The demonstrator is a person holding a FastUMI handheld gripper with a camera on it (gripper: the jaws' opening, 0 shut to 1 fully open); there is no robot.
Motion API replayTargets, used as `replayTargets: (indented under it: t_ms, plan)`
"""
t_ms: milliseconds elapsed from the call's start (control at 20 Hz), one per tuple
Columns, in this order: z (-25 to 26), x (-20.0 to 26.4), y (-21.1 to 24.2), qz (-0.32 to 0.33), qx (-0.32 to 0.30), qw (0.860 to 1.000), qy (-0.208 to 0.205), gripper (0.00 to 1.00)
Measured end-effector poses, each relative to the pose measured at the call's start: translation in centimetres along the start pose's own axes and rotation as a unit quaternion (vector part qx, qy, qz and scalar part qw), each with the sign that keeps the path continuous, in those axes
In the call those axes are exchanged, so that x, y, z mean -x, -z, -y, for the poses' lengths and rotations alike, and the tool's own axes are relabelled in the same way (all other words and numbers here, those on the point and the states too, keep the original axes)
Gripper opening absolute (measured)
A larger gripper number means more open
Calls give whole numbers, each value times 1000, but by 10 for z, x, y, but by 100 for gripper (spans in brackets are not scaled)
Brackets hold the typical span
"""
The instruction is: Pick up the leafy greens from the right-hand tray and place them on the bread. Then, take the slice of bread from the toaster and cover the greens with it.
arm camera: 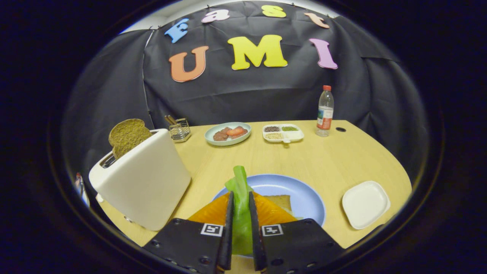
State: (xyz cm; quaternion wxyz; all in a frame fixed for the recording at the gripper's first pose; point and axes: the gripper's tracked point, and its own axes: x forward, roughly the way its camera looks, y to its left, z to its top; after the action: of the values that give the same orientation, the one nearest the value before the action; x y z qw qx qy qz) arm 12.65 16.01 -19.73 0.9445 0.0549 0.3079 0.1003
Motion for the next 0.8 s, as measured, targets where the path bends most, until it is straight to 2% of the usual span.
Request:
replayTargets:
  t_ms: [200,400,500,550,650,800]
  plan:
    - [1,0,-1,9,-4,1000,-1,41]
    - [7,16,-20,57,4,998,13,80]
    - [6,32,-35,89,8,996,20,93]
    - [5,41,-43,104,12,994,29,96]
    - [-2,63,-62,139,21,989,39,96]
    - [-35,93,-88,183,23,982,32,96]
